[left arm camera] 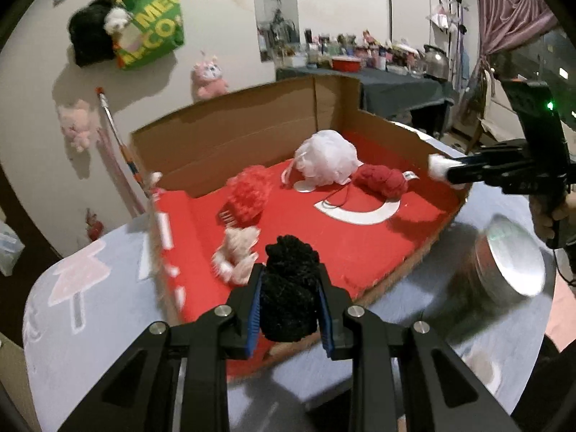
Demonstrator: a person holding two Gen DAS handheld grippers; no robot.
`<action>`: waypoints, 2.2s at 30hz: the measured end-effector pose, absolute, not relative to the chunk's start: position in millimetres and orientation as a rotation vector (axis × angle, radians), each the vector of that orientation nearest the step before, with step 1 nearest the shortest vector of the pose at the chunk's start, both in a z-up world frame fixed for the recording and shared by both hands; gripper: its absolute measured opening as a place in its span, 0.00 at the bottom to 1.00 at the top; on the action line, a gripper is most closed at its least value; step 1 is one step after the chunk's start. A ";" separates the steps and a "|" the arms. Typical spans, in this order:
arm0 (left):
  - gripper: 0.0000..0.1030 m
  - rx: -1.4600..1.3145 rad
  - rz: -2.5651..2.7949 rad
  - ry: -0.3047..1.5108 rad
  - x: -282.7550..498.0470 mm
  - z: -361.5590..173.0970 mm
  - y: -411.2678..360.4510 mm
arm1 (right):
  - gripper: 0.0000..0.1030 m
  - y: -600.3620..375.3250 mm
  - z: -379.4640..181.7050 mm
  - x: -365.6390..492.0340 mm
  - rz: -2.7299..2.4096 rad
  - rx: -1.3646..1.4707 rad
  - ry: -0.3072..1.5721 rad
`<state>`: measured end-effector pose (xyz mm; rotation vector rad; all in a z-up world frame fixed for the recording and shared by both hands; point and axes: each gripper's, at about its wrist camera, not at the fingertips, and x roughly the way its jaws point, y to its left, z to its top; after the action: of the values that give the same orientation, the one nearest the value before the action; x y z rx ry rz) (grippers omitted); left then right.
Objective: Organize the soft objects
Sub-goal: 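Carry the black pom-pom and white cotton pad over into the red-lined box, then open both tools to drop the pom-pom and cotton pad in the box, then withdraw both tools from the box back toward the table items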
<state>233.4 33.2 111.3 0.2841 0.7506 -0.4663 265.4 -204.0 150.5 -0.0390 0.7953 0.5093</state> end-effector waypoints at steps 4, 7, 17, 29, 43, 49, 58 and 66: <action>0.27 0.300 -0.492 0.821 267.9 108.0 8.8 | 0.17 -186.8 149.9 305.0 0.555 -0.035 0.875; 0.27 0.309 -0.510 0.879 293.0 103.0 -7.1 | 0.17 -172.2 142.8 336.2 0.573 -0.042 0.956; 0.28 0.342 -0.502 1.032 344.0 68.6 -36.6 | 0.17 -133.7 112.4 402.4 0.578 -0.065 1.144; 0.30 0.338 -0.465 1.084 349.8 52.4 -27.6 | 0.18 -122.4 96.0 413.9 0.527 -0.115 1.217; 0.42 0.337 -0.467 1.064 356.4 52.1 -27.1 | 0.22 -109.6 96.5 415.5 0.505 -0.150 1.209; 0.51 0.341 -0.467 1.028 346.2 57.9 -28.4 | 0.22 -110.5 100.6 413.8 0.496 -0.155 1.191; 0.63 0.266 -0.459 0.927 317.2 93.4 -12.5 | 0.58 -115.9 111.1 402.8 0.462 -0.151 1.160; 0.86 0.208 -0.439 0.779 251.5 139.9 3.0 | 0.68 -125.9 162.3 357.2 0.432 -0.127 1.023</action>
<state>251.5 3.0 139.9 0.2083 0.7788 -0.4392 357.2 -125.9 162.3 -0.1271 1.0227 0.4317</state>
